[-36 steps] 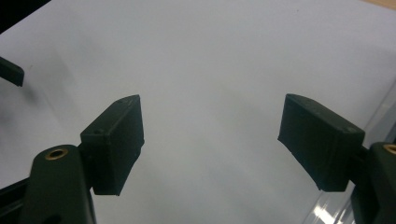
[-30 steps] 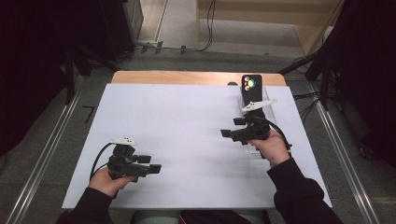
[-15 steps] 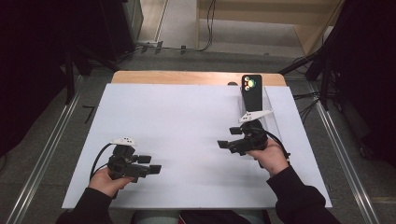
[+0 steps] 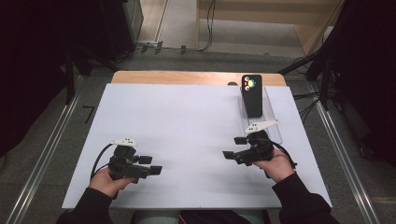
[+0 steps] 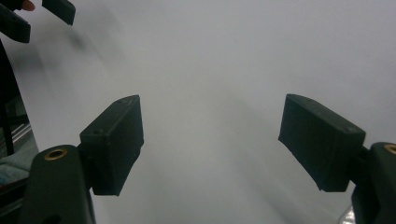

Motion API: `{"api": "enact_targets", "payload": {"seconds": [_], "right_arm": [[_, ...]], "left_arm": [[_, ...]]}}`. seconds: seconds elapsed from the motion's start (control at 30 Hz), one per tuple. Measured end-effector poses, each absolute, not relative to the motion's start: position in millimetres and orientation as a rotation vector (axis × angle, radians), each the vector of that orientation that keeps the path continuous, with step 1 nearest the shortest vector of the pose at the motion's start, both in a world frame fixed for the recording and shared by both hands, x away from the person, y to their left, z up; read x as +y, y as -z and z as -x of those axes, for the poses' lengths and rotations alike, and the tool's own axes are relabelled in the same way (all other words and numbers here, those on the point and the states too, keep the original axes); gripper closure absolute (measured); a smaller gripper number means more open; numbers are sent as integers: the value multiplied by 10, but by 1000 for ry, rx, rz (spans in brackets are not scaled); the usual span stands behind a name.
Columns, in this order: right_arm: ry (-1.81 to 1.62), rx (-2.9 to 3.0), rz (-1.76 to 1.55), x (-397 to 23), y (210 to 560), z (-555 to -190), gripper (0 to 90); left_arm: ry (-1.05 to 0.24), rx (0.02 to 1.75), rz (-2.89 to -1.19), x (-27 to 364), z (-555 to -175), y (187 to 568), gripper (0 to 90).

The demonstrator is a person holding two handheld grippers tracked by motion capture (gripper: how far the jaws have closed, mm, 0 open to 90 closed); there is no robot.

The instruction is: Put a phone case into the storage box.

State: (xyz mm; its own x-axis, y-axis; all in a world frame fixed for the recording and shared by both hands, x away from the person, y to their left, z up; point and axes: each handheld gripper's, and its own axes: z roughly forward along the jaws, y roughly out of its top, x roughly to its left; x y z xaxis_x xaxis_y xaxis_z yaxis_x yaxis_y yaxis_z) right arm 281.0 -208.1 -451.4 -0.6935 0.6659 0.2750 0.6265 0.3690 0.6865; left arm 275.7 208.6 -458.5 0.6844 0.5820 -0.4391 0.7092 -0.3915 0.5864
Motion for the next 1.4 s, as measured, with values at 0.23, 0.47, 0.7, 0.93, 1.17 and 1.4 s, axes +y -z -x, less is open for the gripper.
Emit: {"api": "enact_targets", "payload": {"seconds": [0.23, 0.47, 0.7, 0.93, 1.17, 1.4], "right_arm": [[-1231, 2572, -1244, -2210, 4585, -2703, 198], [-1186, 2585, -1285, -2311, 4627, -2625, 196], [-1159, 2582, -1295, -2399, 4664, -2546, 196], [-1146, 2587, -1301, -2494, 4696, -2474, 197], [-1127, 2554, -1307, -2607, 4720, -2417, 196], [-1120, 2503, -1338, -2700, 4732, -2393, 196]], "left_arm": [[214, 979, -2114, 2077, -2754, 4590, 288], [220, 973, -2116, 2067, -2747, 4592, 288], [229, 969, -2119, 2063, -2751, 4607, 288], [229, 960, -2117, 2065, -2748, 4607, 288], [224, 943, -2121, 2061, -2741, 4603, 288], [218, 930, -2126, 2057, -2734, 4599, 288]]}}
